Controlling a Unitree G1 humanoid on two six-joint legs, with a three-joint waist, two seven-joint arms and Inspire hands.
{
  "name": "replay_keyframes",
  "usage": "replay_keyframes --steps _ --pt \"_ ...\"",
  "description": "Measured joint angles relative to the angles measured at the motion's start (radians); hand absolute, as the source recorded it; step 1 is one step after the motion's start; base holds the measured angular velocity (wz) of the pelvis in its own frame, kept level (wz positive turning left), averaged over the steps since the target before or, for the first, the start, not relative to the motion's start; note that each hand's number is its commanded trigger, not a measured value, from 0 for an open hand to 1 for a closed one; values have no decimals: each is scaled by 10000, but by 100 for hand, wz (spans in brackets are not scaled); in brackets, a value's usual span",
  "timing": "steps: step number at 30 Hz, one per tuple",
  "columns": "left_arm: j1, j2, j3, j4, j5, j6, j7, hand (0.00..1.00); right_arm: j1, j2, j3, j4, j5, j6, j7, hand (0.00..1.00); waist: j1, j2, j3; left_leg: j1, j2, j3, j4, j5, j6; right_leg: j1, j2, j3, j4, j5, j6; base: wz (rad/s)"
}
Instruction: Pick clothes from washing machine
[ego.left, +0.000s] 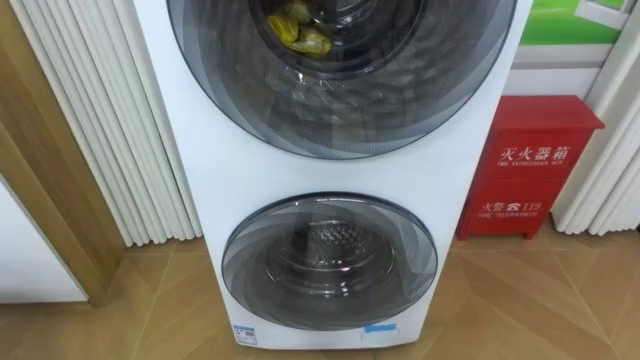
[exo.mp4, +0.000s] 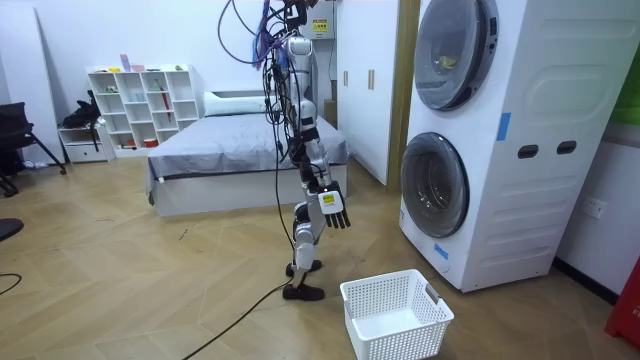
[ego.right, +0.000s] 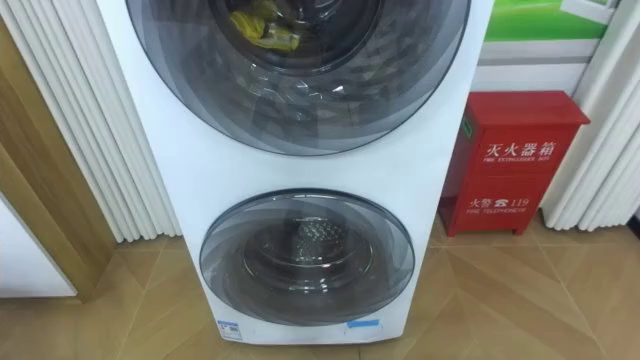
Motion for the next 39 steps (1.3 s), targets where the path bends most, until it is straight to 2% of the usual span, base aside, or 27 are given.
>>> replay_keyframes --steps 9,13,16,18,20,21,22,25,26,27,30,32,35,38,39 --pt "86 -2 8 -1 2 17 5 0 15 7 -15 29 166 51 12 0 -3 -2 -1 -7 0 -7 -2 0 0 5 1 -9 0 0 0 0" --pt "84 5 3 -1 -57 73 -2 0 -14 6 -11 25 170 245 1 0 -6 -22 -11 -7 -1 -7 0 0 0 5 3 -10 0 0 0 0" --pt "88 18 6 -1 -46 74 -43 0 -57 5 -39 -7 177 246 -33 0 -9 -35 -15 -13 -1 -12 5 0 0 10 1 -48 2 0 0 0" --pt "62 28 26 -5 -43 72 -106 0 -162 0 -94 -22 179 273 -82 0 11 -92 -41 -11 -4 -24 20 0 1 27 -2 -43 6 0 0 0" --pt "107 43 64 -84 -13 58 -244 0 -270 -52 -190 -664 123 673 -346 0 10 -111 -27 -20 -8 -38 26 1 3 21 -11 -40 15 0 0 0" --pt "130 55 112 -83 -12 59 -283 0 -284 -60 -361 -982 126 741 -417 0 10 -117 -20 -24 -10 -38 34 2 4 11 -13 -40 16 0 0 -6" --pt "52 64 270 -79 46 59 -386 0 -325 -105 -665 -1919 121 897 -591 0 4 -151 -5 -29 -13 -23 56 1 5 -5 -15 -25 22 0 0 -6" --pt "62 217 414 -88 47 66 -533 0 -1181 -370 -1070 -2998 135 701 -964 0 -2 -333 25 -16 -10 -15 100 1 5 -14 -14 -47 3 0 0 -1" --pt "55 298 394 -87 46 71 -536 0 -1546 -480 -1207 -3297 51 672 -1114 0 35 -426 9 -6 -7 -17 101 2 4 -11 -10 -45 10 0 0 0" --pt "55 327 389 -82 46 76 -536 0 -1708 -543 -1208 -3500 46 681 -1222 0 56 -387 -18 -3 -6 -16 102 2 3 -9 -5 -37 9 0 0 0" --pt "213 429 399 -69 52 150 -531 0 -2250 -854 -1204 -5035 117 649 -1626 0 84 -539 12 -39 -7 -54 102 2 3 -3 -2 -147 10 1 -1 3" --pt "310 485 404 -186 163 338 -528 0 -2814 -1197 -1216 -5593 215 664 -1943 0 190 -660 -25 -85 -4 -64 111 4 2 -47 -9 -267 16 2 -1 6" --pt "306 573 336 -199 292 515 -507 0 -3572 -1583 -1200 -6130 325 682 -2249 0 313 -667 -28 -38 -5 -68 91 4 3 -34 -15 -295 20 2 -1 4" --pt "270 697 369 -223 763 826 -518 0 -4425 -1704 -1199 -6452 264 694 -2519 0 383 -676 -37 -50 -2 -74 94 4 3 -45 -13 -286 12 2 0 1" --pt "258 712 396 -310 863 920 -538 0 -4672 -1765 -1199 -6734 278 803 -2645 0 437 -676 -46 -46 -4 -73 94 4 3 -39 -16 -290 12 1 0 0"
